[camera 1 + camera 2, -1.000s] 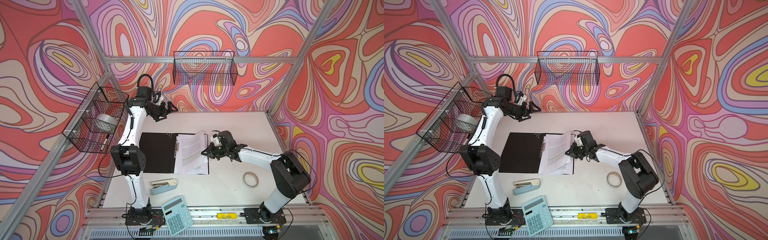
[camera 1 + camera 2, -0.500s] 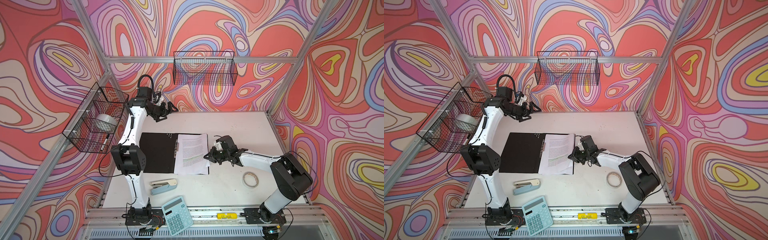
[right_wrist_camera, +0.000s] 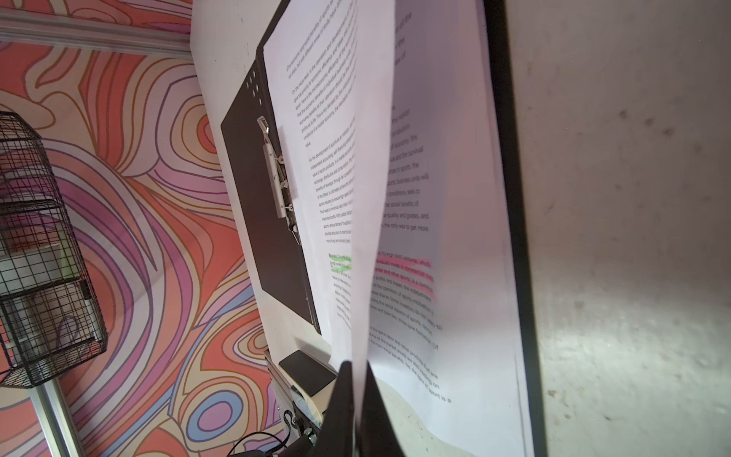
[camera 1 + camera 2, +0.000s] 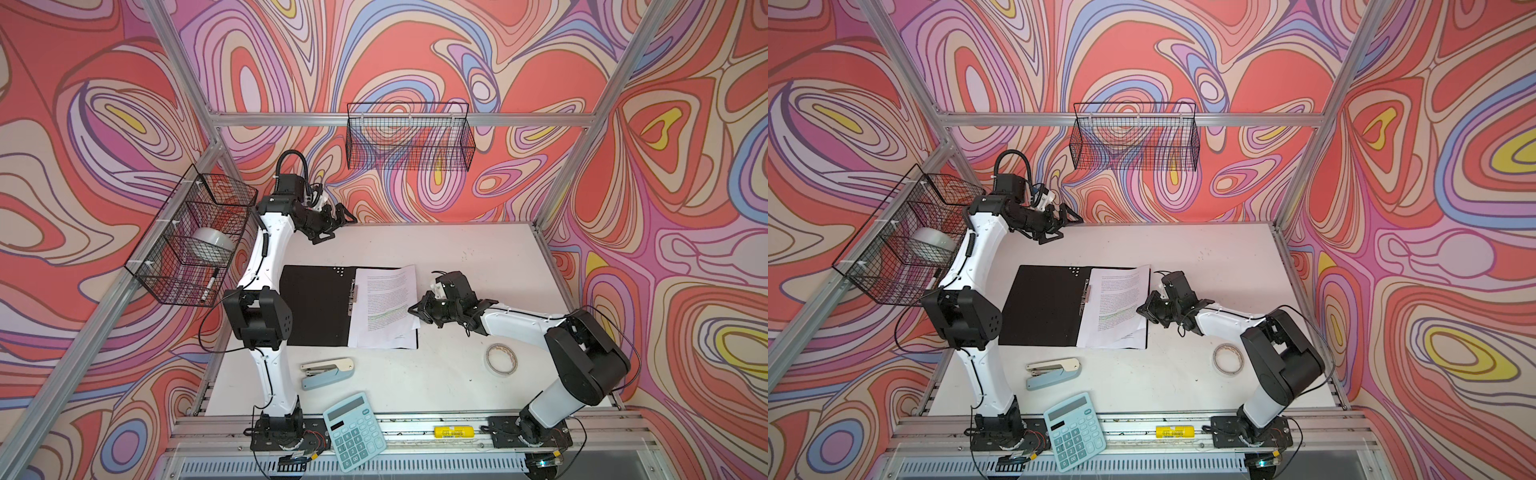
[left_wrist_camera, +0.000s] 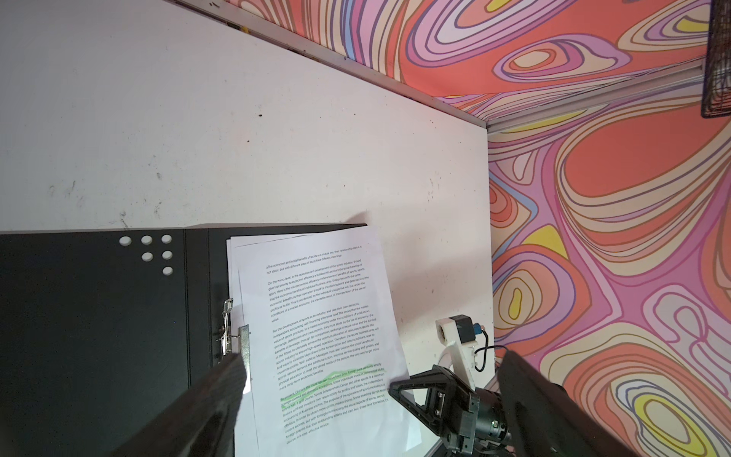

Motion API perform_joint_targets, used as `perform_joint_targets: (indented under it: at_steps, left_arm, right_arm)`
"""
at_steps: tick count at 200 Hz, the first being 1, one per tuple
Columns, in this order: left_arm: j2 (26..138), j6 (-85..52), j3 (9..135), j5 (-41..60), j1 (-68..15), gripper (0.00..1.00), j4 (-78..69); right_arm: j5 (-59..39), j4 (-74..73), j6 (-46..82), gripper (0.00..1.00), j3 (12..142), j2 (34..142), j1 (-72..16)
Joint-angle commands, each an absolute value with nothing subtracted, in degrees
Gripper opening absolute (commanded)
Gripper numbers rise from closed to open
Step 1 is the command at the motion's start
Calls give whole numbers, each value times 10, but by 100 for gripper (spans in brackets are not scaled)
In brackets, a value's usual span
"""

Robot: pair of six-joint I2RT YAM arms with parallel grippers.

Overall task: Put the files into the folder
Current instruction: 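Swing the highlighted sheet with the right gripper over onto the folder's sheets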

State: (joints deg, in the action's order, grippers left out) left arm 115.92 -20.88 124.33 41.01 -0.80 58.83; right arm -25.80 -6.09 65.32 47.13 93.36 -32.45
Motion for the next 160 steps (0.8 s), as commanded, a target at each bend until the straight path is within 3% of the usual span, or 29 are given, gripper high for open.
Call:
perform_joint_targets:
  at_steps: [1,160]
  left_arm:
    - [1165,-213,1241,420,-7,100,584]
    - [1165,-213,1239,421,-7,100,584]
  right_arm:
    - [-250,-99,675,0,459,951,-332]
    - [-256,-85,664,0,475,997,-345]
